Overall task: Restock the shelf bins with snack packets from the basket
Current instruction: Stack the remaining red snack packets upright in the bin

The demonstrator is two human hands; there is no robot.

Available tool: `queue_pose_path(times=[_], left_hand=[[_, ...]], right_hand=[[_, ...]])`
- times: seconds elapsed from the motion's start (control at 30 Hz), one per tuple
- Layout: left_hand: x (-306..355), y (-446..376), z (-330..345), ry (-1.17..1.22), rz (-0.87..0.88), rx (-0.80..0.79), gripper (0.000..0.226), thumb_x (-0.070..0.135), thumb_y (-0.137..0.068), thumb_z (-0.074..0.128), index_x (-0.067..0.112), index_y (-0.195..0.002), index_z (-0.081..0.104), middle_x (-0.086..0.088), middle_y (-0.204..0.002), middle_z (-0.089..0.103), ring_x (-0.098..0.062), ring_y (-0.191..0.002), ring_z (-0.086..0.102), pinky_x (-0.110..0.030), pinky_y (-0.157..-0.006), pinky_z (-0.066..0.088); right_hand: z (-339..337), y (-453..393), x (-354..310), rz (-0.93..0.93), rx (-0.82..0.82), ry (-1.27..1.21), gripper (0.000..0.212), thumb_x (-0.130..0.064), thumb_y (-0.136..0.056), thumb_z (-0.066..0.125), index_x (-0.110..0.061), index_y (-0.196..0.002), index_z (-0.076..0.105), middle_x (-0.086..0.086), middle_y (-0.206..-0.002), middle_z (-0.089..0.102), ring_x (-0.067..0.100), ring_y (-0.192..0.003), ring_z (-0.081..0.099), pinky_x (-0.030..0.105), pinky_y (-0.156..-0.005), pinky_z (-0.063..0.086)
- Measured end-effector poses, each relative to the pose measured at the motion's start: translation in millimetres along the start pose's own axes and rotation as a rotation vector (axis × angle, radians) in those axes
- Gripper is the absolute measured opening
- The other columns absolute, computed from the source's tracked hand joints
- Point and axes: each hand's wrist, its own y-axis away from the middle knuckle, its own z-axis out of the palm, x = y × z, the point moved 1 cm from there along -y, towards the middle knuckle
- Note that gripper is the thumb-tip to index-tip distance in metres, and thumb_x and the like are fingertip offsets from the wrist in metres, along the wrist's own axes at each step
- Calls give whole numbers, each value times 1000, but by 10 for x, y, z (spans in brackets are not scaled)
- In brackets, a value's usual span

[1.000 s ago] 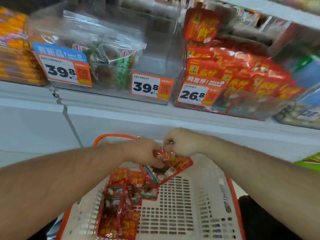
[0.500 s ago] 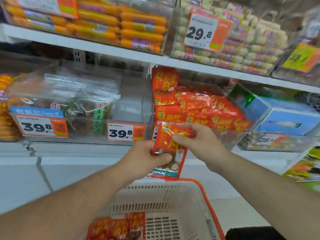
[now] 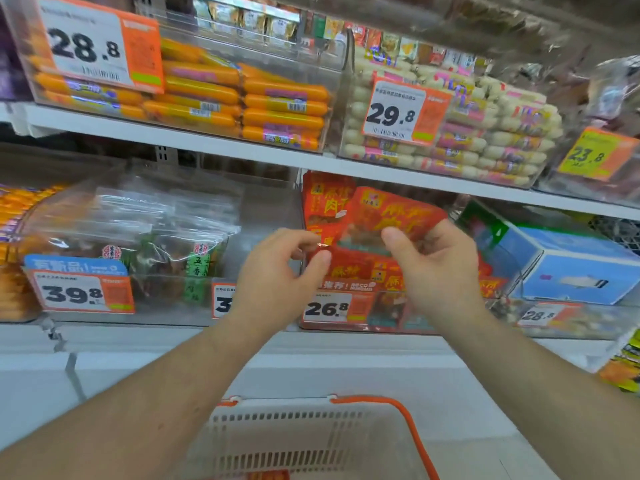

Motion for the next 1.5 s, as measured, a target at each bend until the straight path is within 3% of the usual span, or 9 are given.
queue_pose_path(times=[0.1,0.2,0.3,0.57,0.8,0.93,1.07,1.3,1.5], left_hand=[[-153,-111,-25,-199,-152,-143,48,48,-86,64,26,-129,59,14,-114,62,-9,-100,57,-29,-85,47],[-252,-85,49,-469,-194,-297,55,67,-82,57,35,-127,57,13,-123,63,-13,-104,63,-30,-80,49],[-258,-84,68,-525,-159,-233,56,71,-80,56,37,-124,58,13,-119,66,-15,-103,64,-30,-77,49],[-338,-77,97,-562,-109,-195,56,74,-79,54,43,-125,55,16,-117,64,-9,-98,65,-27,-72,46],[-396,-91,131,-551,-102,-179,56,75,-79,53,42,-123,55,14,-114,65,-10,-94,66,-28,-72,50],[-397,-88,137,-549,-101,-175,54,74,-80,54,42,-123,56,13,-115,64,-12,-98,65,-27,-73,48],[-393,-77,129,-552,-86,-166,53,74,-80,54,42,-123,55,14,-115,64,-11,-97,64,-27,-73,48],[-374,-75,128,-565,-78,-162,57,74,-81,52,41,-128,54,13,-117,64,-11,-97,64,-26,-72,47],[-339,-64,110,-552,-74,-172,55,73,-81,53,42,-127,54,13,-116,64,-10,-96,64,-25,-69,45]], right_hand=[[-10,-281,1,-47,4,92,15,-26,-87,72,-35,-78,65,-13,-76,69,10,-71,62,28,-70,52],[61,-547,56,-67,-60,242,19,-30,-89,69,-35,-74,59,-13,-71,63,7,-67,56,25,-64,45],[181,-690,107,-83,-150,349,14,-31,-91,67,-33,-79,60,-11,-77,64,4,-71,57,22,-64,45],[483,-827,230,-72,-270,355,6,-32,-93,65,-27,-95,63,-4,-76,62,22,-66,64,46,-67,58],[562,-916,264,-77,-314,467,9,-33,-94,63,-25,-92,60,-3,-75,60,13,-68,59,27,-61,50],[649,-990,406,108,-318,406,18,-40,-95,59,-22,-98,64,-6,-83,64,17,-81,62,28,-70,44],[720,-1057,487,292,-266,349,23,-44,-95,57,-23,-88,61,2,-94,70,22,-90,65,36,-80,52],[846,-1075,497,287,-269,592,36,-55,-93,53,-26,-74,59,-6,-80,63,29,-95,64,53,-101,44],[931,-998,437,317,-207,764,37,-54,-97,47,-23,-102,66,-2,-94,62,28,-108,60,52,-113,26]])
